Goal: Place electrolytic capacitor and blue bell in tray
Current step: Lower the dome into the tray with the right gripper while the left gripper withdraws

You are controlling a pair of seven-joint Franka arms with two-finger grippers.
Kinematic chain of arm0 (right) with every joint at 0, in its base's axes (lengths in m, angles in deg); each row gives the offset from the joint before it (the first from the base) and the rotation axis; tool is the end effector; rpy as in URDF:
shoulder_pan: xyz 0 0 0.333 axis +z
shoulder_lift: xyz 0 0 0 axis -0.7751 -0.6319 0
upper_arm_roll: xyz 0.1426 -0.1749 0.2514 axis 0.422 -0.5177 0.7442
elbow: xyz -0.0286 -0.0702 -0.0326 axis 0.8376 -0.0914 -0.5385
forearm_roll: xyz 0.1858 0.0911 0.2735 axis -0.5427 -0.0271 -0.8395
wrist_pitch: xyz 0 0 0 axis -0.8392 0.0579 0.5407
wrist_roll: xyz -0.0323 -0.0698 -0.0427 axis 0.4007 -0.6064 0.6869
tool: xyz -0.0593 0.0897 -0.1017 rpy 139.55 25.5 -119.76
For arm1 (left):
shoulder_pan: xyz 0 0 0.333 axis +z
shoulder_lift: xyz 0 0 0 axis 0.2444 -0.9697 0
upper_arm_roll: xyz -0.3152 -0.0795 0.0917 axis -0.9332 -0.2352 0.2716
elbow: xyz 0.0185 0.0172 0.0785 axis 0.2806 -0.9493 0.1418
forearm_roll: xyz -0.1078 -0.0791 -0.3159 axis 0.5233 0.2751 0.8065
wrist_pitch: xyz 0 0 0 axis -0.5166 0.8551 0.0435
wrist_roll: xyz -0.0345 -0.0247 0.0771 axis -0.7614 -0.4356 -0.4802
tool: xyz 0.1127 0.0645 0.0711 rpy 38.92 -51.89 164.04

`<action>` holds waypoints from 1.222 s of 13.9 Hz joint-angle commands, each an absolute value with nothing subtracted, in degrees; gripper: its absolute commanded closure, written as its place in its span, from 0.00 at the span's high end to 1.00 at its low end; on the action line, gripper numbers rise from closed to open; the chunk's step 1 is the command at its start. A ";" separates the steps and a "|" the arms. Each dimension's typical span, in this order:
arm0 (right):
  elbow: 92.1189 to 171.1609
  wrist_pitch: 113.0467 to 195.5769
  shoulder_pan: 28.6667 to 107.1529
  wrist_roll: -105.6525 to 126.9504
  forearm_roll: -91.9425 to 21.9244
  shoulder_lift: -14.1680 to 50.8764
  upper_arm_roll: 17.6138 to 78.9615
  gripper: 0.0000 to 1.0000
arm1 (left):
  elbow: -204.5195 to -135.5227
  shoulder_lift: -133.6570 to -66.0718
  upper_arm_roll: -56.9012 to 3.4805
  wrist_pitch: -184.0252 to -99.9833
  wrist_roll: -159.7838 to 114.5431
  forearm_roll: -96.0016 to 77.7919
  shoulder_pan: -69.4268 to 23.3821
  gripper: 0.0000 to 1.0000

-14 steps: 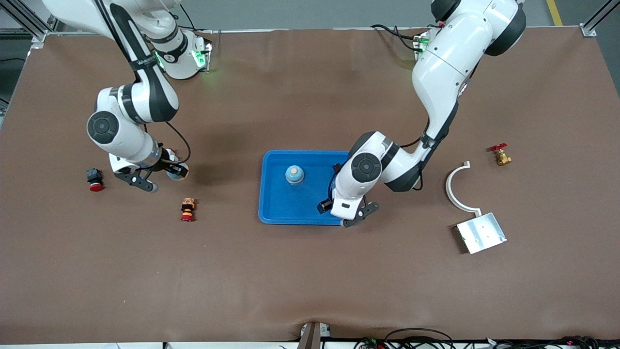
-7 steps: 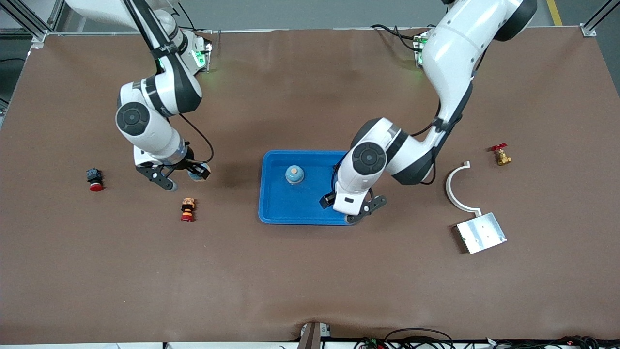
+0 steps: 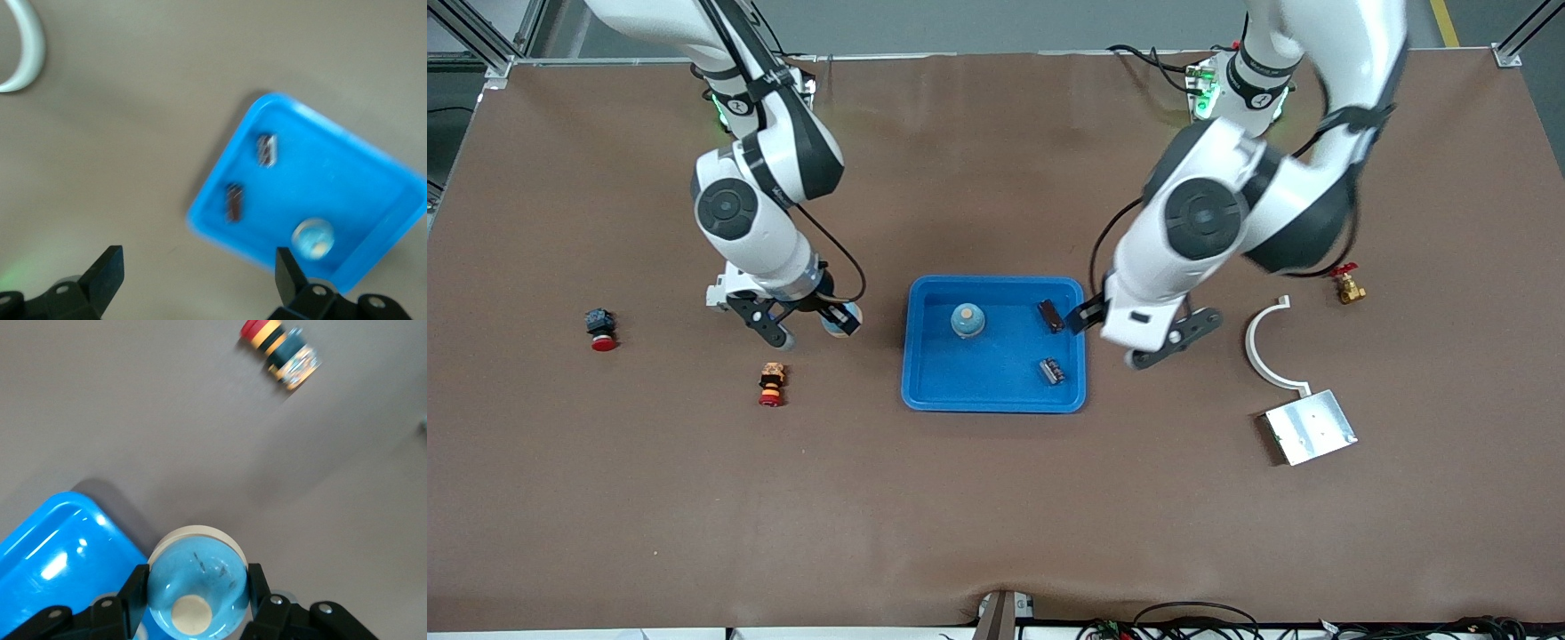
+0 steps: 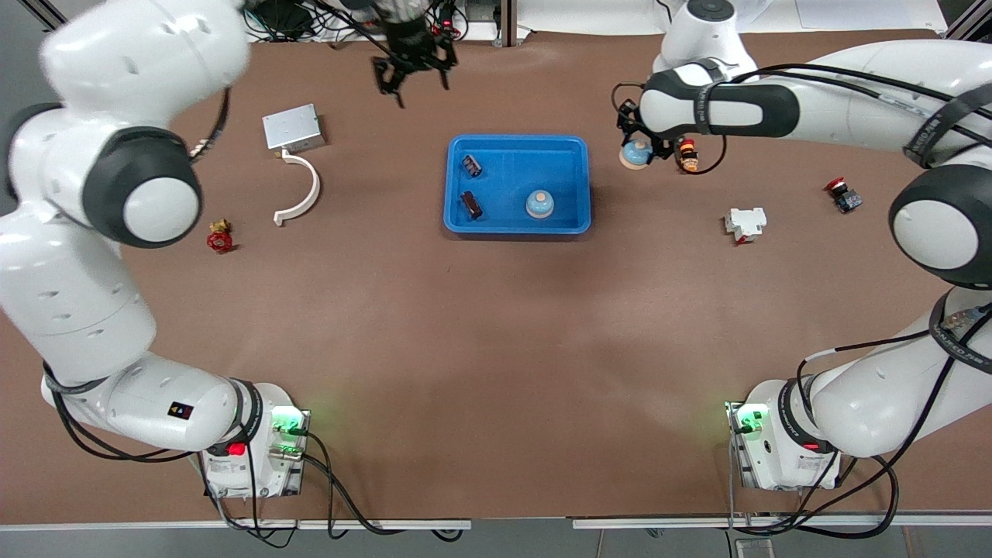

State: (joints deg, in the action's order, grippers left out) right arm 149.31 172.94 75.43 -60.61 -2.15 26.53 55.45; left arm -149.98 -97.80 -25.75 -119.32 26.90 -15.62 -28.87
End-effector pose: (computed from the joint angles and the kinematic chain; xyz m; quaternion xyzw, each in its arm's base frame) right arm 0.5061 0.2534 0.3321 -0.9307 0.3641 0.0086 0.0346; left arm 0.5347 -0.3054 0.4653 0.9704 0.2171 -0.1053 0.0114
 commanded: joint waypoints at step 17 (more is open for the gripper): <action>125.35 172.46 88.25 -84.29 1.30 3.42 54.44 0.00 | -183.70 -66.94 -25.08 -123.81 -26.08 -13.61 7.38 1.00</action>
State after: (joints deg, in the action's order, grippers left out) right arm 129.10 173.16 87.10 -81.49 -0.58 5.97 55.17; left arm -182.82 -68.30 -25.23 -122.68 -24.75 -14.14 6.02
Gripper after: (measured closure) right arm 0.357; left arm 0.000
